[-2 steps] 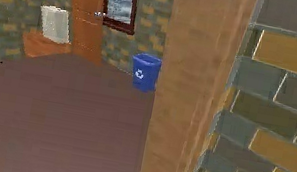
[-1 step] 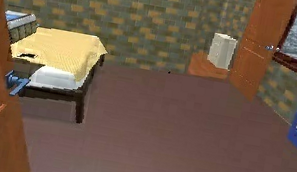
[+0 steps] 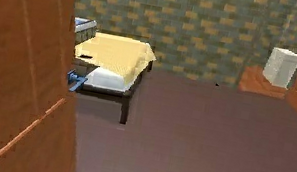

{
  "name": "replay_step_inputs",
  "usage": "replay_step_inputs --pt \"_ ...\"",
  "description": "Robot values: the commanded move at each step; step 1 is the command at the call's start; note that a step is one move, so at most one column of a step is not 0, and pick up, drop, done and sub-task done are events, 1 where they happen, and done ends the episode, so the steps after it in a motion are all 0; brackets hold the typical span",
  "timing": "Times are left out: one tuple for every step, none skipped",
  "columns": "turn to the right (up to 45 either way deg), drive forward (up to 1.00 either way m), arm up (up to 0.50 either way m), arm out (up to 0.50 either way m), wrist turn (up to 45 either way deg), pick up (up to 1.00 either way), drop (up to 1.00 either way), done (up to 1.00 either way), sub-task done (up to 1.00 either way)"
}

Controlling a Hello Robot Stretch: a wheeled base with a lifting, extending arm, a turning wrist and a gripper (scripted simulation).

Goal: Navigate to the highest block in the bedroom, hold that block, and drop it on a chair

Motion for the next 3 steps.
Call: replay_step_inputs --pt "0.0 0.75 0.00 0.00 0.0 0.00 0.00 0.00 0.00" --pt "3.0 0.00 0.00 0.00 0.0 0.00 0.00 0.00 0.00" --pt "0.0 0.50 0.00 0.00 0.0 0.00 0.00 0.00 0.00"
